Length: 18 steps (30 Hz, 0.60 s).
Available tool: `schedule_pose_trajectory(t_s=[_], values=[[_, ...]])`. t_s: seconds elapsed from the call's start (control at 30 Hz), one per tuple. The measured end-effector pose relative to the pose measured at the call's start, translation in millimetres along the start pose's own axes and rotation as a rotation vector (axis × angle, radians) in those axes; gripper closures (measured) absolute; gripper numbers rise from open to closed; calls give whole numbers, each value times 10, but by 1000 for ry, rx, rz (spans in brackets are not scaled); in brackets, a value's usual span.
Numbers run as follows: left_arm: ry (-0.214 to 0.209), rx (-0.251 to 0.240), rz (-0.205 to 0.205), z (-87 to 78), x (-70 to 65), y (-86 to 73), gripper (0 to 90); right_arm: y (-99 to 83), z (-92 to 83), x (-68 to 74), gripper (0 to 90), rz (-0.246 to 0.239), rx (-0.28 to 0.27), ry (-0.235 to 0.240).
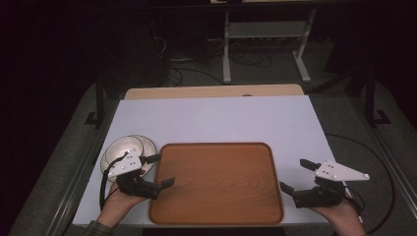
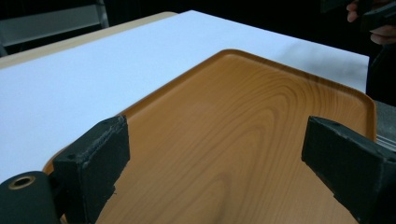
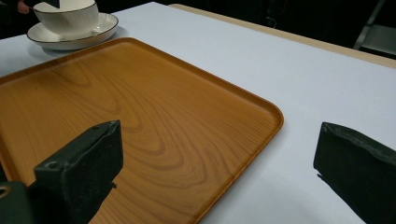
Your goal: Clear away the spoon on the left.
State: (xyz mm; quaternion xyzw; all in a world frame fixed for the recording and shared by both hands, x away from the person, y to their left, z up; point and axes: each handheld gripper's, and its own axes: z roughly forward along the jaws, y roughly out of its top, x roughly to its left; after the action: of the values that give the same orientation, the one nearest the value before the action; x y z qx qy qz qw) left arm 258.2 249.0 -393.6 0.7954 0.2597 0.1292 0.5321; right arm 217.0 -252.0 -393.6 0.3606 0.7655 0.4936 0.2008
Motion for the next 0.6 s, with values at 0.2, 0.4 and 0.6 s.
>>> schedule_pose_trajectory(t_s=[0.2, 0.4, 0.6], values=[[-13, 4, 7, 5, -37, 4, 134, -2, 2, -4, 8, 1, 5, -4], [-22, 30, -14, 10, -46, -29, 195, 4, 0, 2, 8, -1, 5, -6], [-29, 57, -11, -7, -50, -50, 364, 9, -7, 6, 8, -2, 0, 2]])
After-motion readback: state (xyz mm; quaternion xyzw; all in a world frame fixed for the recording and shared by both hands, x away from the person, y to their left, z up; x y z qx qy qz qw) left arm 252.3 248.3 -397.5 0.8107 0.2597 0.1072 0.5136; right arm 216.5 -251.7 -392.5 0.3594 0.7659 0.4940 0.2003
